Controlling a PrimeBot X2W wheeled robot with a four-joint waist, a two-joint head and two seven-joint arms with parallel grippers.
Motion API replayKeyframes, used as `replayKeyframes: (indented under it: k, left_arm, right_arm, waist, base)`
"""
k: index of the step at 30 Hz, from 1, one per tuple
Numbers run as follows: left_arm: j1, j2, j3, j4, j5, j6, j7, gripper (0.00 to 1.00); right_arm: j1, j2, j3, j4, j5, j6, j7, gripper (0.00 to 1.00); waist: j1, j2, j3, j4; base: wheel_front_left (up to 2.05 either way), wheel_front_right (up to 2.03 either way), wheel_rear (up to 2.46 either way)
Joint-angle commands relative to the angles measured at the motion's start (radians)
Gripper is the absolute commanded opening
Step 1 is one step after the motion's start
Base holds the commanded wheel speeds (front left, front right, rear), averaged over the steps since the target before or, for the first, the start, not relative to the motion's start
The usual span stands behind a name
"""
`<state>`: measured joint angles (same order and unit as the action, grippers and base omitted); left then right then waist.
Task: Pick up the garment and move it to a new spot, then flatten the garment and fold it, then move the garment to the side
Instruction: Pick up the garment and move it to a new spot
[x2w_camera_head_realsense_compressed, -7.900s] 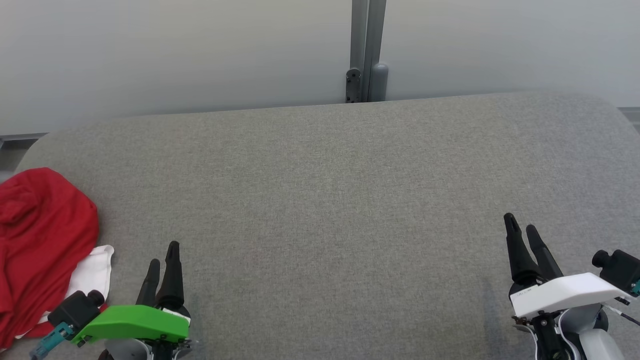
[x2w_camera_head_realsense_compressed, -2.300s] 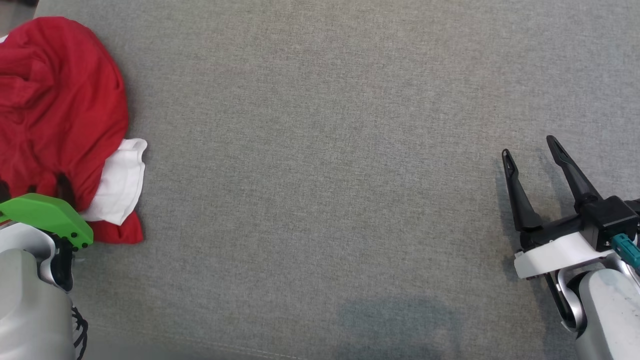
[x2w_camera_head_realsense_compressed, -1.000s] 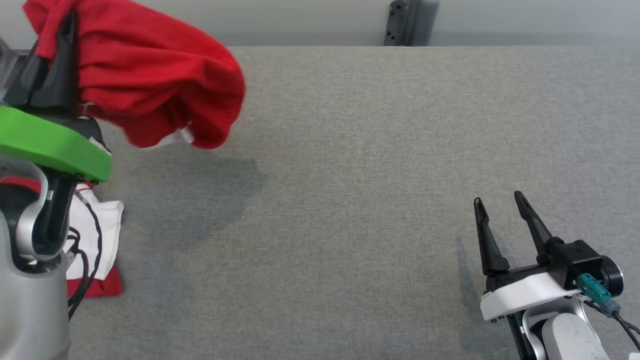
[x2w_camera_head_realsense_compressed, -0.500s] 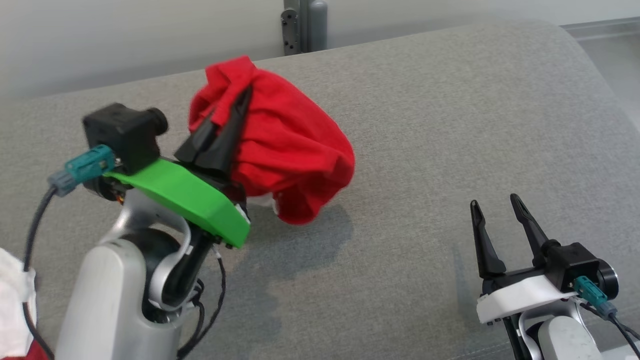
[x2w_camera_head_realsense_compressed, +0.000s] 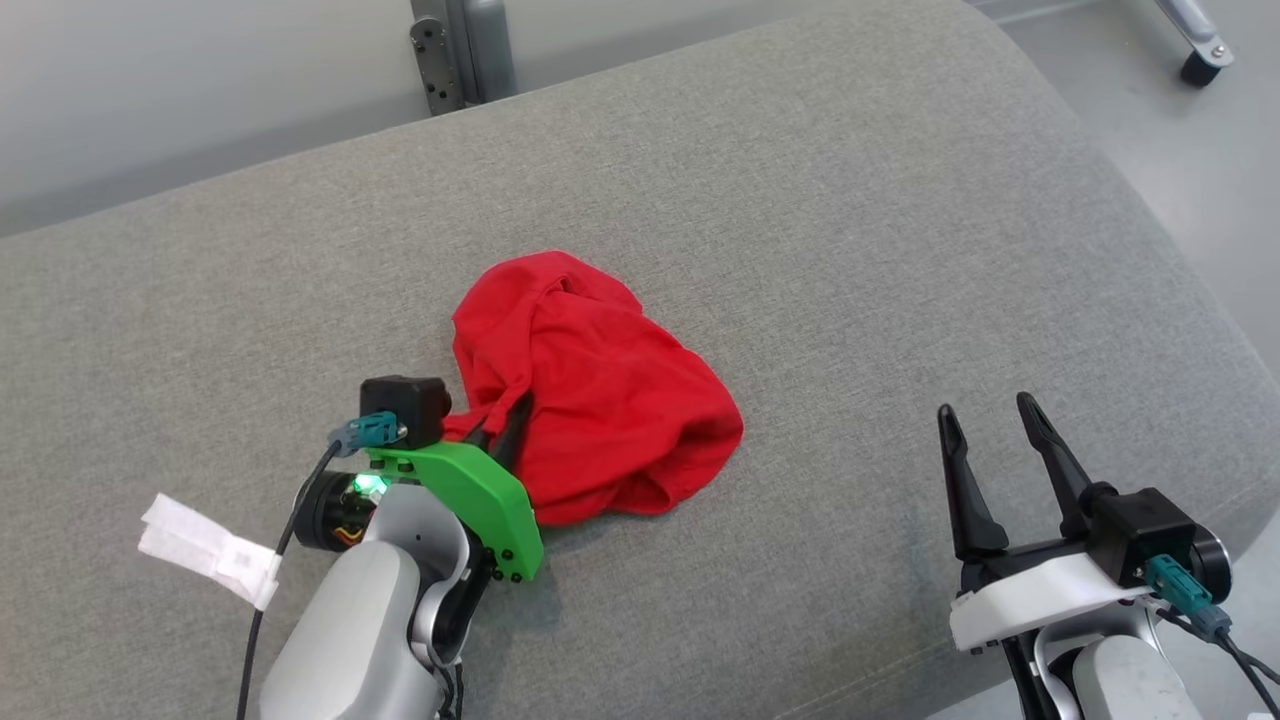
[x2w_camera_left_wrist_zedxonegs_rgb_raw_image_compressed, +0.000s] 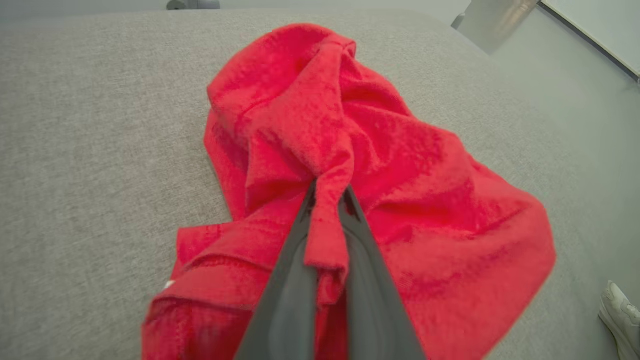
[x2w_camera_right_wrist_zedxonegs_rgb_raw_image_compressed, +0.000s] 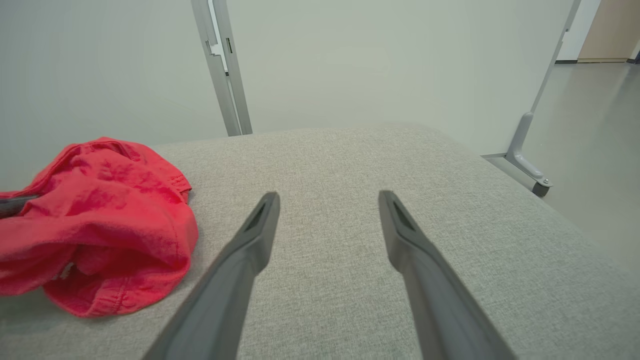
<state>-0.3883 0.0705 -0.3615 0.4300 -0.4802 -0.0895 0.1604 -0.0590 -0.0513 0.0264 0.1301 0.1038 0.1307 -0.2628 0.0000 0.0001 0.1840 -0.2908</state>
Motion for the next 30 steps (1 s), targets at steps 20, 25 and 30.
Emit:
replayKeyframes:
  k: [20,25,30]
  left_arm:
    - [0.256,0.080,0.015,-0.093,0.066,0.122,-0.421,1.00]
    - [0.343,0.114,0.081,-0.140,0.102,0.130,-0.425,1.00]
    - [0.435,0.108,0.174,-0.194,0.149,0.095,-0.426,1.00]
  right_arm:
    - [0.108,-0.050,-0.088,-0.074,-0.066,0.000,-0.003,1.00]
    - [0.122,-0.056,-0.099,-0.086,-0.071,0.000,-0.003,1.00]
    - [0.133,-0.048,-0.099,-0.077,-0.075,0.000,-0.003,1.00]
  waist:
    - [0.0000,-0.0001,-0.178,0.268]
    - [0.0000,-0.0001,-0.187,0.329]
    - [0.0000,-0.0001,-0.189,0.360]
  base:
    - [0.00,0.00,0.00]
    - [0.00,0.00,0.00]
    - [0.00,0.00,0.00]
